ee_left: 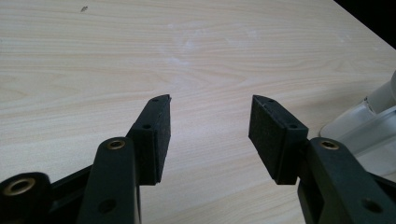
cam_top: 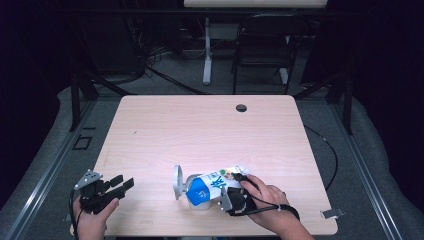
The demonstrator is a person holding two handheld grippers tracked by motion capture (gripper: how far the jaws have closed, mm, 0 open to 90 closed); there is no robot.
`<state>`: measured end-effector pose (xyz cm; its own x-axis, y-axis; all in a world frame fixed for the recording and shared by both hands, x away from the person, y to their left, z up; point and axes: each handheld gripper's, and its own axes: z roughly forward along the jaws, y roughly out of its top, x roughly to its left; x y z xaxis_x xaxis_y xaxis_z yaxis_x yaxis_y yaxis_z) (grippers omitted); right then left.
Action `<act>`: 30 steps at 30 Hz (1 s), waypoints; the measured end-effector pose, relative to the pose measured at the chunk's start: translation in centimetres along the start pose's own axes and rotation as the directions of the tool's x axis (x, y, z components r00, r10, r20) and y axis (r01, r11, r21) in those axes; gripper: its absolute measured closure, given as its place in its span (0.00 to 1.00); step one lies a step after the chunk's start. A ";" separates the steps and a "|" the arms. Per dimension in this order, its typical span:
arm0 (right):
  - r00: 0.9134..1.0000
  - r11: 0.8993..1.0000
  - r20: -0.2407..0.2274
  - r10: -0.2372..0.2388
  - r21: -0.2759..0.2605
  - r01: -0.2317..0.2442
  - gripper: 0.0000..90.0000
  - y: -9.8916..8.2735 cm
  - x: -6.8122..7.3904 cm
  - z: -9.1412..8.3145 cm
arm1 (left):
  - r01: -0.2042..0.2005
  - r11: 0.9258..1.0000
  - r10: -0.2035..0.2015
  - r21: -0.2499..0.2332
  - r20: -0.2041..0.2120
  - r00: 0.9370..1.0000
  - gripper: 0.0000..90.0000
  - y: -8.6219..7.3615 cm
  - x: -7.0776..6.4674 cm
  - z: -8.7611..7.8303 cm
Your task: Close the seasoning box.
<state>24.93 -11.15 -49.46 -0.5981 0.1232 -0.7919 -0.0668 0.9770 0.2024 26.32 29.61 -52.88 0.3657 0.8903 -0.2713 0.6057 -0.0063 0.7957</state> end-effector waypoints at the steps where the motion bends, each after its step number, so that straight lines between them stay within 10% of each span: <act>1: 1.000 1.000 0.000 0.000 0.000 0.000 0.88 0.0 0.0 0.0 | 0.000 1.000 0.000 0.000 0.000 1.000 0.55 0.0 0.0 0.0; 30: 0.977 0.971 -0.042 0.211 -0.109 -0.214 0.93 -0.6 0.4 -1.0 | -0.005 1.000 0.005 0.009 -0.001 1.000 0.55 0.0 -0.1 0.0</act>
<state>23.92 -11.85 -49.29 -0.6315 0.3191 -0.7067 -0.0241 0.9029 0.4292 26.31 29.56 -52.87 0.3677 0.8909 -0.2666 0.6105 -0.0150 0.7919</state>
